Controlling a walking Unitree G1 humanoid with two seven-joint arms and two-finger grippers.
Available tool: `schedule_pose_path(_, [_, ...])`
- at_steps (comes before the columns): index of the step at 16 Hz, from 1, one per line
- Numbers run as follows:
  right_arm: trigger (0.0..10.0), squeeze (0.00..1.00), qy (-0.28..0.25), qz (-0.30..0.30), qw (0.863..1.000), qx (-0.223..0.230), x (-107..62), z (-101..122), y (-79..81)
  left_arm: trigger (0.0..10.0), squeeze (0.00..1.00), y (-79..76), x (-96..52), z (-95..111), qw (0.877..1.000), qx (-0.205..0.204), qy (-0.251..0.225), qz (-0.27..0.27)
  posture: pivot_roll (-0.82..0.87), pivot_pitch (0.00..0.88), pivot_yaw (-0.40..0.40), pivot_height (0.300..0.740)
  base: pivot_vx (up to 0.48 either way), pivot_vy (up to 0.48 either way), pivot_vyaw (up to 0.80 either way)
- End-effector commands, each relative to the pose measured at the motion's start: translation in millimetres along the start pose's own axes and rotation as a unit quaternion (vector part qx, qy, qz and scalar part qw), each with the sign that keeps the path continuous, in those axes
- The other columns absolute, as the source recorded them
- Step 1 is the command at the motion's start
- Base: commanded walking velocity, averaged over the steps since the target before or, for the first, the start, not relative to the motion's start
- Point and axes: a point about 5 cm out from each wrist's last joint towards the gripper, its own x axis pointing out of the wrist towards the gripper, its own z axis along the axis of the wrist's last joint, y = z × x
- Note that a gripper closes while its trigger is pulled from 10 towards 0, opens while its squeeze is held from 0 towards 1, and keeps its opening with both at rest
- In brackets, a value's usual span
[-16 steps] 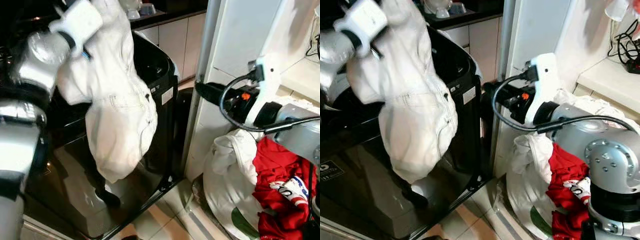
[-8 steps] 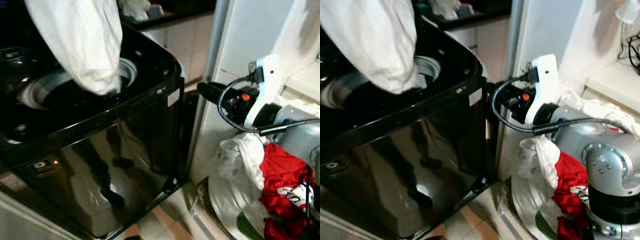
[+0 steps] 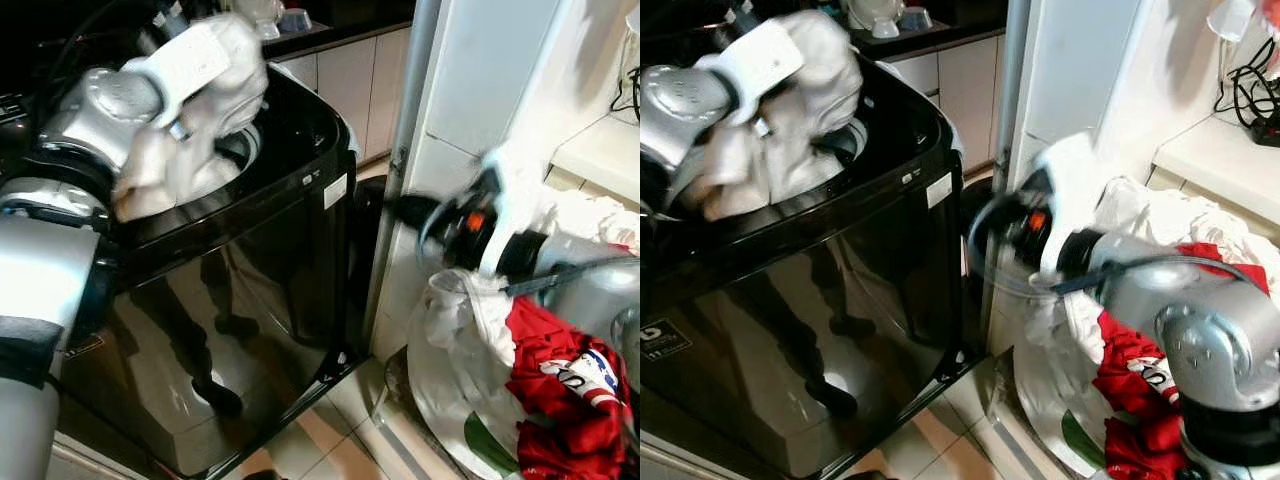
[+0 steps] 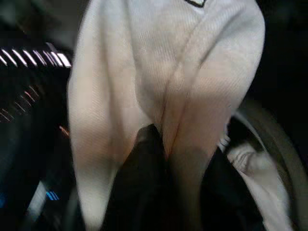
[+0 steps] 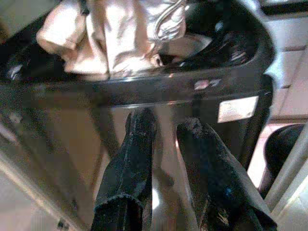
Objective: Clothes washing
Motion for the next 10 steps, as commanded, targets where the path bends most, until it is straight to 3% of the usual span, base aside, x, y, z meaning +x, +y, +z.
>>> schedule_pose_path(1, [10.0,0.0,0.018,0.022,1.0,-0.012,0.1,-3.7,7.4,10.0,1.0,8.9,-5.9,-5.6,1.0,-0.001,0.019,-0.011,-0.06,0.0,0.068,0.74,0.0,0.0,0.0])
schedule_pose_path(5, [10.0,0.0,0.044,0.036,0.998,-0.027,1.6,-12.5,11.1,10.0,1.0,15.2,-17.4,-25.0,0.995,-0.015,0.07,-0.074,-0.06,0.0,0.066,0.74,0.0,0.0,0.0])
schedule_pose_path(8, [10.0,0.0,0.055,0.03,0.997,-0.036,1.0,-15.8,8.3,10.0,1.0,6.3,-19.8,-24.6,0.984,-0.058,0.054,-0.158,-0.05,0.0,0.059,0.74,0.0,0.0,0.0])
schedule_pose_path(10, [10.0,0.0,0.057,0.019,0.998,-0.037,1.3,-16.4,5.6,10.0,1.0,4.8,-18.6,-22.4,0.984,-0.063,0.048,-0.16,-0.05,0.0,0.062,0.74,0.0,0.0,0.0])
